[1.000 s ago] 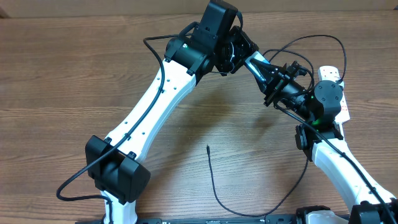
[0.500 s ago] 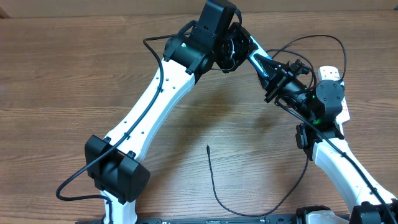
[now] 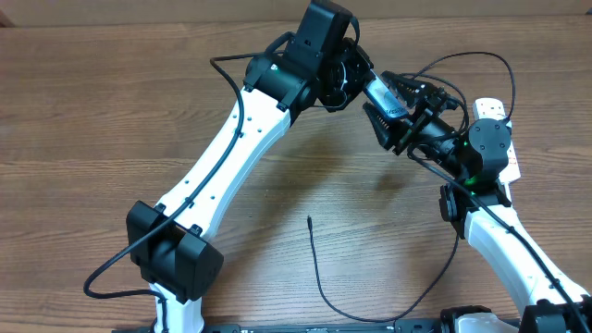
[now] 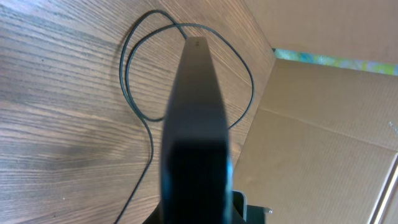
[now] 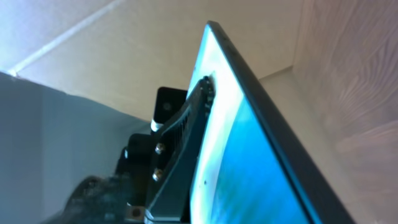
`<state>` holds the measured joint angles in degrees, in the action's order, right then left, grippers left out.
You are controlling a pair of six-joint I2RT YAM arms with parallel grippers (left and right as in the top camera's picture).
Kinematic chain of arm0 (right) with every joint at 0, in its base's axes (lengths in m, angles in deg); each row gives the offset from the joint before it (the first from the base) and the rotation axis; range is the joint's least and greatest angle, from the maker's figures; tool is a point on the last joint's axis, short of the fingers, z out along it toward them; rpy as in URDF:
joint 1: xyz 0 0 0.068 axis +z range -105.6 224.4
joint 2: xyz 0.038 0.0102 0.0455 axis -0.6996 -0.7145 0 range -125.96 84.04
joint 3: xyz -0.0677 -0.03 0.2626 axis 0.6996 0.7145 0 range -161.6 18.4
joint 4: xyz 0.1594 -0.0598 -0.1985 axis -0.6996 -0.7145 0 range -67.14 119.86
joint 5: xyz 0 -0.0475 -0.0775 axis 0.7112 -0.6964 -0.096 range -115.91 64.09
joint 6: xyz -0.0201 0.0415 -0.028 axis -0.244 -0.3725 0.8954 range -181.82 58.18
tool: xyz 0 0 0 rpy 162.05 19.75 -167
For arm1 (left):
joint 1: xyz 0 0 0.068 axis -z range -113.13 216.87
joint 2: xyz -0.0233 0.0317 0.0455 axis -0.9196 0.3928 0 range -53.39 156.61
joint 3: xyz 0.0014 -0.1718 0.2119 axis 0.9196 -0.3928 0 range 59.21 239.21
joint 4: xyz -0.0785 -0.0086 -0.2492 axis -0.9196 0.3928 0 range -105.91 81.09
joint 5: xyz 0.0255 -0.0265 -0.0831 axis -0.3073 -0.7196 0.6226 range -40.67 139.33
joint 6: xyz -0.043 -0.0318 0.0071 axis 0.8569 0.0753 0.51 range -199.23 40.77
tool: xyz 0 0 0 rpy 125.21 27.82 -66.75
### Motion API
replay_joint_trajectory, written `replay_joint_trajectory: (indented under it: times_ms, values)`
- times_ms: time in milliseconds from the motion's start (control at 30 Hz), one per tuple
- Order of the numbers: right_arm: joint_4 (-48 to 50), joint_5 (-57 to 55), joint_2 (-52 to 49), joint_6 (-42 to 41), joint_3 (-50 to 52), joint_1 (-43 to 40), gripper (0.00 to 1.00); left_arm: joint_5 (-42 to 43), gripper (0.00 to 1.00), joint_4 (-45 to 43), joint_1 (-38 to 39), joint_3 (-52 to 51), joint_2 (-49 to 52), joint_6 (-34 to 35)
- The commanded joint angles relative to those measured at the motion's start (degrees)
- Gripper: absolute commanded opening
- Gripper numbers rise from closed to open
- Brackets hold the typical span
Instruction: Plug charger to phone and switch on socket
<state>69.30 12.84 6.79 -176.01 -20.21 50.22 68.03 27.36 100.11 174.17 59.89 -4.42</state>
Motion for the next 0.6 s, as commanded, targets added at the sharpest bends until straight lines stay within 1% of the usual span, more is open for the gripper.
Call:
replay_joint_trajectory:
  times_ms: [0, 67, 100, 233, 333, 467, 567]
  values:
    - [0.4, 0.3, 0.6, 0.2, -0.8, 0.2, 0.83, -0.7, 0.04, -0.5, -0.7, 1.0, -1.1, -1.5]
    - [0.4, 0.3, 0.6, 0.2, -0.8, 0.2, 0.96, -0.6, 0.04, -0.4, -1.2, 1.0, -1.1, -1.5]
    - [0.4, 0.3, 0.6, 0.2, -0.8, 0.2, 1.0, -0.5, 0.04, -0.4, -1.5, 1.0, -1.1, -1.5]
    - [0.4, 0.5, 0.6, 0.2, -0.8, 0.2, 1.0, 1.3, 0.04, 0.0, -3.5, 1.0, -1.1, -1.8]
    - [0.4, 0.6, 0.6, 0.2, -0.8, 0.2, 1.0, 4.3, 0.04, 0.2, -6.0, 1.0, -1.1, -3.6]
    - [0.4, 1.4, 0.6, 0.6, -0.8, 0.1, 1.0, 10.2, 0.04, 1.5, -10.4, 1.0, -1.1, -8.6]
    - [0.4, 1.6, 0.6, 3.6, -0.8, 0.0, 1.0, 15.3, 0.04, 4.2, -14.3, 1.0, -1.1, -13.6]
